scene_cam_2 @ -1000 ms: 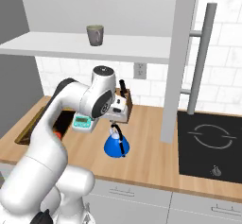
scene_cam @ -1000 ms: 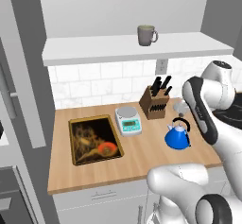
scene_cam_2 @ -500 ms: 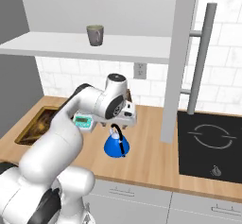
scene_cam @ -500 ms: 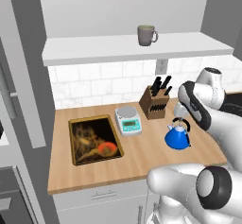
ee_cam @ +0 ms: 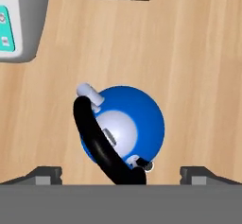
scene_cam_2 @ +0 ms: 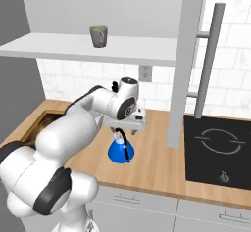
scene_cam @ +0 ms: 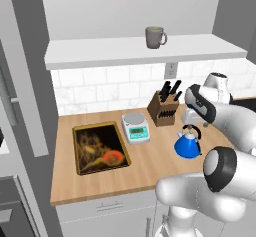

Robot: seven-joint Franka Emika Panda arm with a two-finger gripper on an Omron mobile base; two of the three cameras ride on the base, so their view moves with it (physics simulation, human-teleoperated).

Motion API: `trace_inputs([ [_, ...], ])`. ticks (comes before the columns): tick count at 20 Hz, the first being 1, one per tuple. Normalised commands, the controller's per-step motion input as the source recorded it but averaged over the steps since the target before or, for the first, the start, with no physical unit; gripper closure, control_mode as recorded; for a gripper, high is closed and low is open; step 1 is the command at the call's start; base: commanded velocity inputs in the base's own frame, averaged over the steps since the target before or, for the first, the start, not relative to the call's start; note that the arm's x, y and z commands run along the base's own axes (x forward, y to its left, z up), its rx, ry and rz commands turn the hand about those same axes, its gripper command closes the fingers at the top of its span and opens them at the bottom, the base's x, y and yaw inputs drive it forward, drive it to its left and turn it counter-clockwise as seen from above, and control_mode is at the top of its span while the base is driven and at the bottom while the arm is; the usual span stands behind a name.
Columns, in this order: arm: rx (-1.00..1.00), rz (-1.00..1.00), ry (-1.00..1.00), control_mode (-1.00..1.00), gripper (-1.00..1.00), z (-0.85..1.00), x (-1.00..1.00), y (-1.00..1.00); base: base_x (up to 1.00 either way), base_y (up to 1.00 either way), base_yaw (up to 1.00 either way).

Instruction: Pick the kettle from the counter and place it on the tray. Then pick the mug from the cabinet and place it on the tray. Then close the cabinet doors.

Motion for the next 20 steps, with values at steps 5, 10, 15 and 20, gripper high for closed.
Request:
trace_inputs([
  [5,0.0,0.09,0.0,-1.0,-1.0,-0.31,0.12,-0.02,0.0,0.0,0.0],
  [10,-0.01,0.11,0.0,-1.0,-1.0,-0.24,0.01,0.0,0.0,0.0,0.0],
  [15,-0.09,0.08,-0.02,-1.0,-1.0,-0.26,-0.04,0.07,0.0,0.0,0.0],
  [20,-0.12,0.12,-0.13,-1.0,1.0,-0.19,-0.08,0.12,0.0,0.0,0.0],
])
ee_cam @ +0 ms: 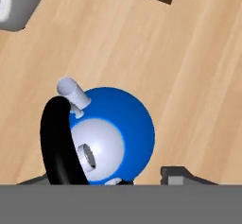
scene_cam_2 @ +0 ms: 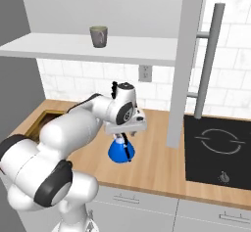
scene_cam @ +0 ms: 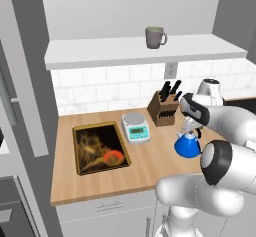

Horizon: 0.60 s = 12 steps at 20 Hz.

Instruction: Pick the kettle from the counter and place it on the tray. Then pick the mug from the cabinet and place it on the tray. Then close the cabinet doors.

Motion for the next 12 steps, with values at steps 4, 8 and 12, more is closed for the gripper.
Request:
trace_inputs([
  [4,-0.06,0.15,-0.25,-1.0,1.0,-0.21,-0.29,0.17,0.0,0.0,0.0],
  [8,0.01,0.11,-0.06,-1.0,1.0,-0.23,-0.28,0.2,0.0,0.0,0.0],
  [12,0.03,0.1,-0.02,-1.0,1.0,0.29,-0.46,0.28,0.0,0.0,0.0],
])
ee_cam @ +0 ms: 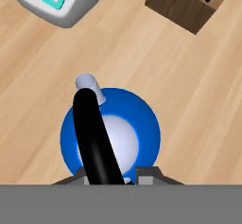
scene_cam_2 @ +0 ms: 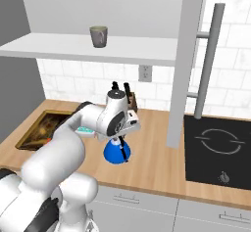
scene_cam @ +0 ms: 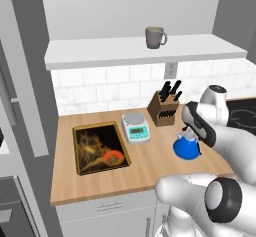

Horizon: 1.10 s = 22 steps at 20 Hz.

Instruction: Pick the kettle from the counter and place it on the tray. Then pick the mug from the cabinet and place it on the tray. Then close the cabinet doors.

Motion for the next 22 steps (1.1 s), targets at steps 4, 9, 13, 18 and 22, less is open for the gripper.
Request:
trace_inputs([
  [4,0.0,0.1,0.0,-1.0,1.0,0.44,-0.5,0.5,0.0,0.0,0.0],
  [9,0.0,0.04,-0.07,-1.0,1.0,0.15,-0.35,0.88,0.0,0.0,0.0],
  [13,-0.01,0.04,-0.26,-1.0,1.0,0.13,-0.04,0.98,0.0,0.0,0.0],
  [18,-0.01,0.09,-0.16,-1.0,1.0,0.22,0.05,0.94,0.0,0.0,0.0],
  [22,0.0,0.03,-0.01,-1.0,1.0,0.12,0.15,0.98,0.0,0.0,0.0],
])
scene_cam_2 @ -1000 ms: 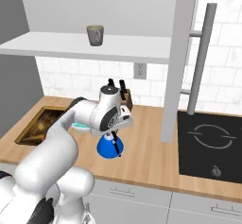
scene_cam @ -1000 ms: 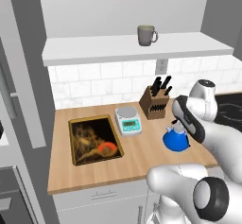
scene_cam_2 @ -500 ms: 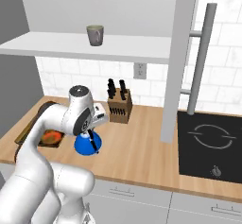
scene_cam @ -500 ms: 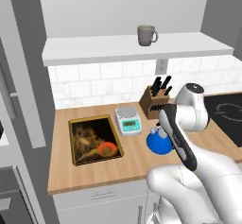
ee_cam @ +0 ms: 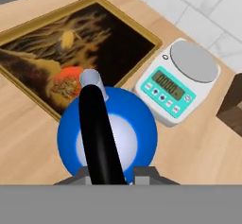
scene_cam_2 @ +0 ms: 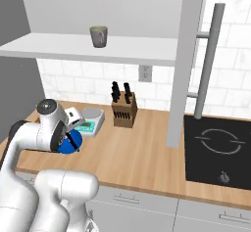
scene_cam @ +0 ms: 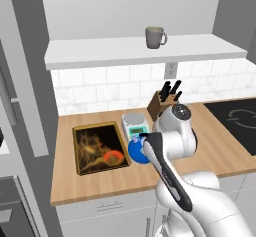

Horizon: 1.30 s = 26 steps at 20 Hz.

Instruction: Pick the kettle from the counter and place it on the tray. Then pick the mug from the cabinet and place it on the tray. Then close the cabinet doors.

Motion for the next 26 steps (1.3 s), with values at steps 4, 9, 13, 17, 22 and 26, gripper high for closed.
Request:
trace_inputs([
  [4,0.0,0.01,-0.03,-1.0,1.0,0.16,0.32,0.87,0.0,0.0,0.0],
  [9,0.0,0.0,-0.1,-1.0,1.0,0.14,0.51,0.68,0.0,0.0,0.0],
  [13,0.0,0.0,-0.01,-1.0,1.0,0.07,0.67,0.43,0.0,0.0,0.0],
  [17,0.0,0.01,0.0,-1.0,1.0,0.02,0.73,0.45,0.0,0.0,0.0],
  [22,0.0,0.04,0.08,-1.0,1.0,0.02,0.65,0.36,0.0,0.0,0.0],
  [26,0.0,0.04,0.09,-1.0,1.0,-0.04,0.39,0.46,0.0,0.0,0.0],
])
